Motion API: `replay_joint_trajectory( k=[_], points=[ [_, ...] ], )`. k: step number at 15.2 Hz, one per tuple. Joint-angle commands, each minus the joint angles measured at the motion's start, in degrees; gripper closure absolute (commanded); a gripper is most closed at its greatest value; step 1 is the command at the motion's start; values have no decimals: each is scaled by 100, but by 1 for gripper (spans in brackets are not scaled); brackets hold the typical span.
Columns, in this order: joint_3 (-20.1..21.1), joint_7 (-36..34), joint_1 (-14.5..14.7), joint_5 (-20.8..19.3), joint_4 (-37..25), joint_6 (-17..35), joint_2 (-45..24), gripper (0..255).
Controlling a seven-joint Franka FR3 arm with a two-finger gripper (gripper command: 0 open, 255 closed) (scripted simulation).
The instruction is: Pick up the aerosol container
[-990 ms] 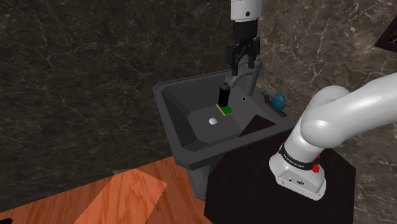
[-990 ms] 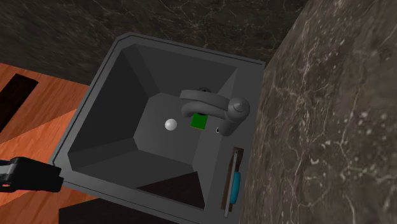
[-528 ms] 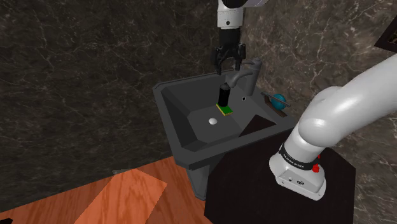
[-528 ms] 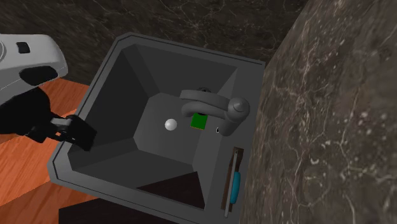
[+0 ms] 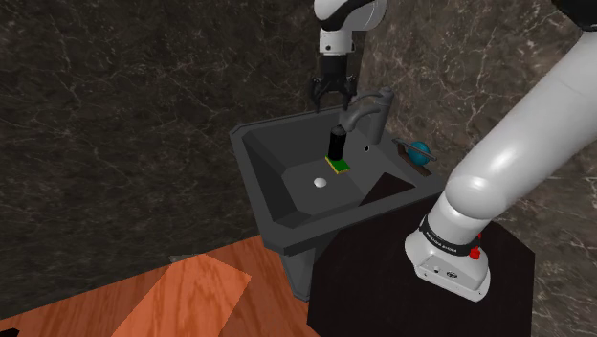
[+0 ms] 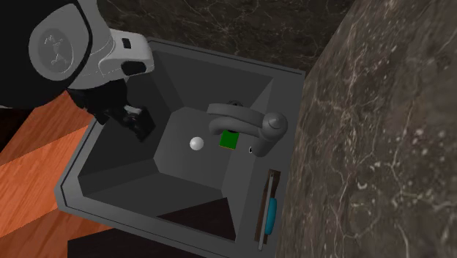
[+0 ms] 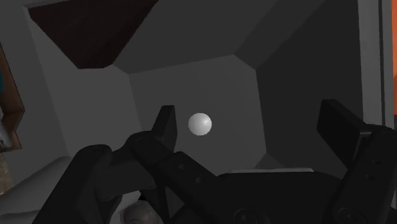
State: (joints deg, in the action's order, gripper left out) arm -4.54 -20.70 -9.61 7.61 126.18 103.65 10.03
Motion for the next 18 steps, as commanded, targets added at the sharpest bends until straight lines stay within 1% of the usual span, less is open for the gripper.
replay_joint_trajectory(
  k=[1, 9, 18],
  points=[
    [-94, -99, -89, 87, -132, 240, -382, 0],
    [-459, -411, -463, 557, -1038, 741, -1865, 0],
    [-847, -690, -943, 1286, -2216, 1007, -3465, 0]
  ],
)
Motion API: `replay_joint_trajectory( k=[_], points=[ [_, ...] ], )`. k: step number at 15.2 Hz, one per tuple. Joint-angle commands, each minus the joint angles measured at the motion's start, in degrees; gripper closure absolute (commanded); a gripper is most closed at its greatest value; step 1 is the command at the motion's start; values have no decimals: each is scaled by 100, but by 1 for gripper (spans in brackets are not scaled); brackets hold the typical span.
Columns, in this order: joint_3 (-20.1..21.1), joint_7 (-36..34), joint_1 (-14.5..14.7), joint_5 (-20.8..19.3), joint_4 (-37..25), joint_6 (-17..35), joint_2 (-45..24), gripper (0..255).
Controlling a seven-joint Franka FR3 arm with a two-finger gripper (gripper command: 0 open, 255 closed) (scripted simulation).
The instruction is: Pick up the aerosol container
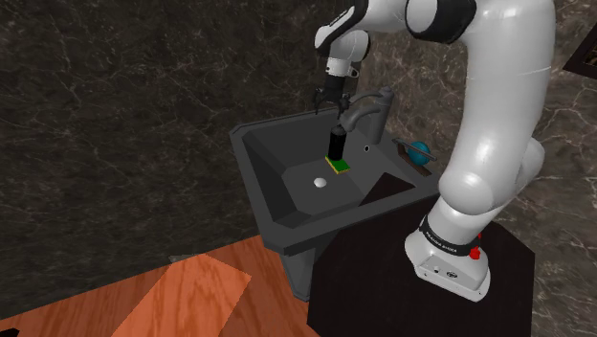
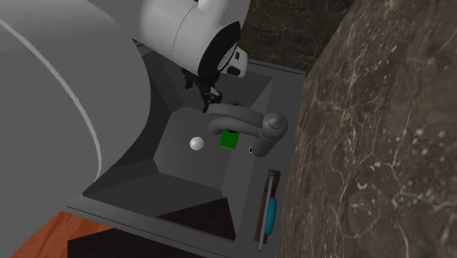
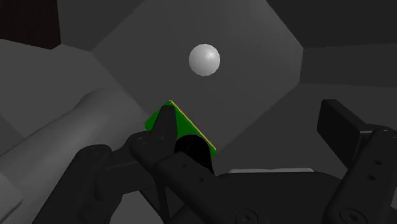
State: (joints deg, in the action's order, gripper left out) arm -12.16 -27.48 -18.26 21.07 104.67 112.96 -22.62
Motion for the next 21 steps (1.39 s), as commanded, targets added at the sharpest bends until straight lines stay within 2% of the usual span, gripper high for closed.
replay_joint_trajectory(
  k=[1, 12, 21],
  points=[
    [-111, -48, -149, 23, -203, 91, -372, 0],
    [-273, -570, -1075, 865, -1787, 163, -2198, 0],
    [-186, -479, -1176, 1011, -1958, 459, -2688, 0]
  ],
)
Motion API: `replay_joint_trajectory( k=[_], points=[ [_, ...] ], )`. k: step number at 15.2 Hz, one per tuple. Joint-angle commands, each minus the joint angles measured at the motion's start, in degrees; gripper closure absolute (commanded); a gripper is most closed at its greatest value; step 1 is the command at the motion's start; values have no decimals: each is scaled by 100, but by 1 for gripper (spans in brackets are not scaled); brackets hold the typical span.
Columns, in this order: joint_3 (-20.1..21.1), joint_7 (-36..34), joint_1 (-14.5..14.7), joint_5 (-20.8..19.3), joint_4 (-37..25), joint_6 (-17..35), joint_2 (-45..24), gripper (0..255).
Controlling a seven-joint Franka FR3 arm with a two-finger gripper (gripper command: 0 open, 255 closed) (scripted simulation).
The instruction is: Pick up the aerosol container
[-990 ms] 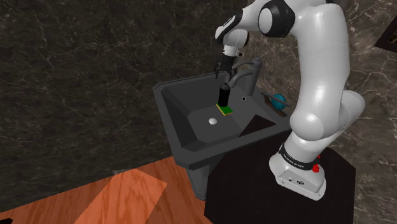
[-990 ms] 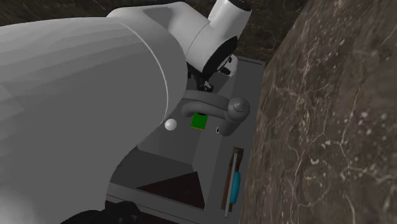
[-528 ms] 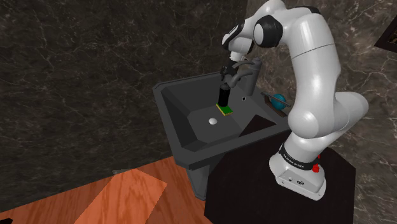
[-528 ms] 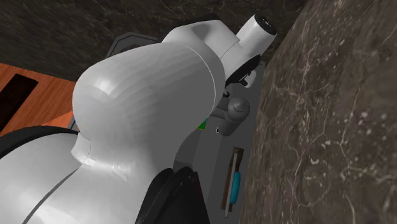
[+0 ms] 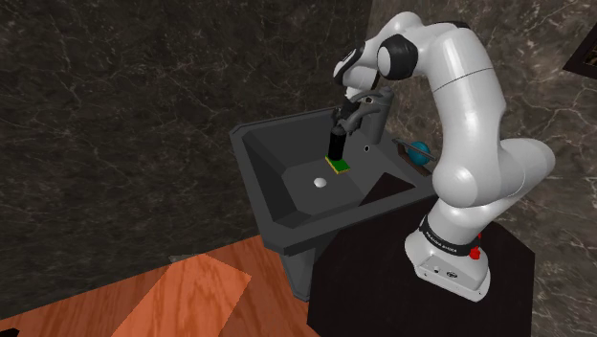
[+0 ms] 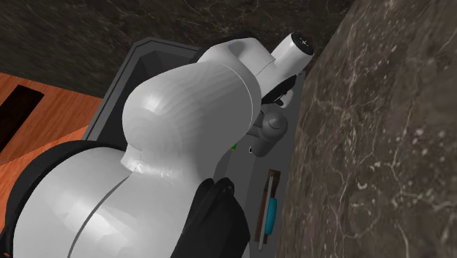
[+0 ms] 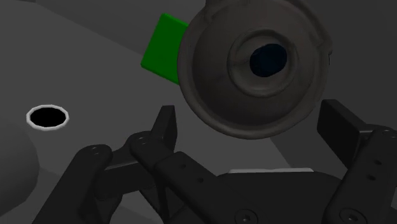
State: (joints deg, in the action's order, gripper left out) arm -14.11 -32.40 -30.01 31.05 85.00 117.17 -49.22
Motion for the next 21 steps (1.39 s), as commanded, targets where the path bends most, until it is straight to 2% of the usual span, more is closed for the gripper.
replay_joint_trajectory(
  k=[1, 2, 11, 21],
  points=[
    [9, 13, -1, 13, 8, 38, -29, 0],
    [6, 17, -2, 12, 20, 39, -18, 255],
    [9, 13, -1, 13, 7, 38, -29, 255],
    [-106, -149, 68, -137, 121, -357, 504, 255]
  ],
)
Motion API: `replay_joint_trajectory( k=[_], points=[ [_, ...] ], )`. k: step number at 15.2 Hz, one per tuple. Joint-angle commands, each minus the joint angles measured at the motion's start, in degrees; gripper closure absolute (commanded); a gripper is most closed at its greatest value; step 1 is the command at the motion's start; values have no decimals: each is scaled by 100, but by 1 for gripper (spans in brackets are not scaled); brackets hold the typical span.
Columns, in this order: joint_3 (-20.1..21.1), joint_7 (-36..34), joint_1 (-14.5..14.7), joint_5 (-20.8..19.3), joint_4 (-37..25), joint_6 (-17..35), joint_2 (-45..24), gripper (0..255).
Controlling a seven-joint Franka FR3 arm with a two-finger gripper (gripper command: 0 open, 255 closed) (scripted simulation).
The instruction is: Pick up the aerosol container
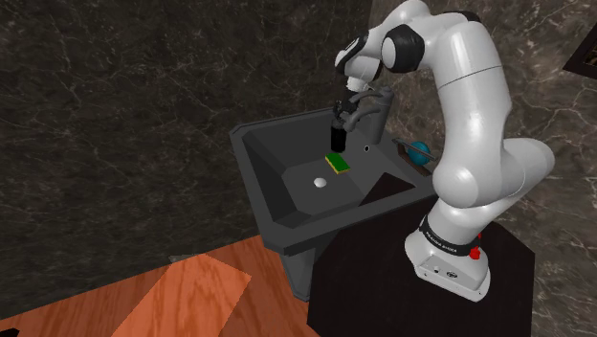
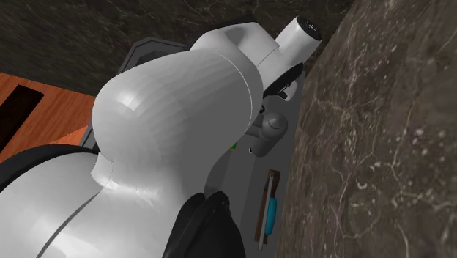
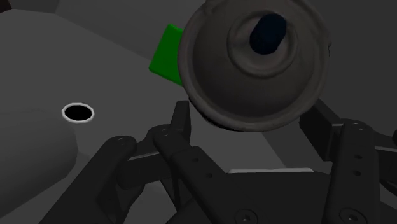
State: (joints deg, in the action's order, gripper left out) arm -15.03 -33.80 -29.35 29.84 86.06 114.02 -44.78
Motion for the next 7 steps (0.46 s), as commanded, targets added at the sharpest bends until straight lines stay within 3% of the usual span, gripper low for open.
replay_joint_trajectory(
  k=[1, 7],
  points=[
    [-25, -26, 7, -32, 18, -85, 109, 255],
    [-68, -101, 29, -96, 18, -268, 306, 255]
  ],
)
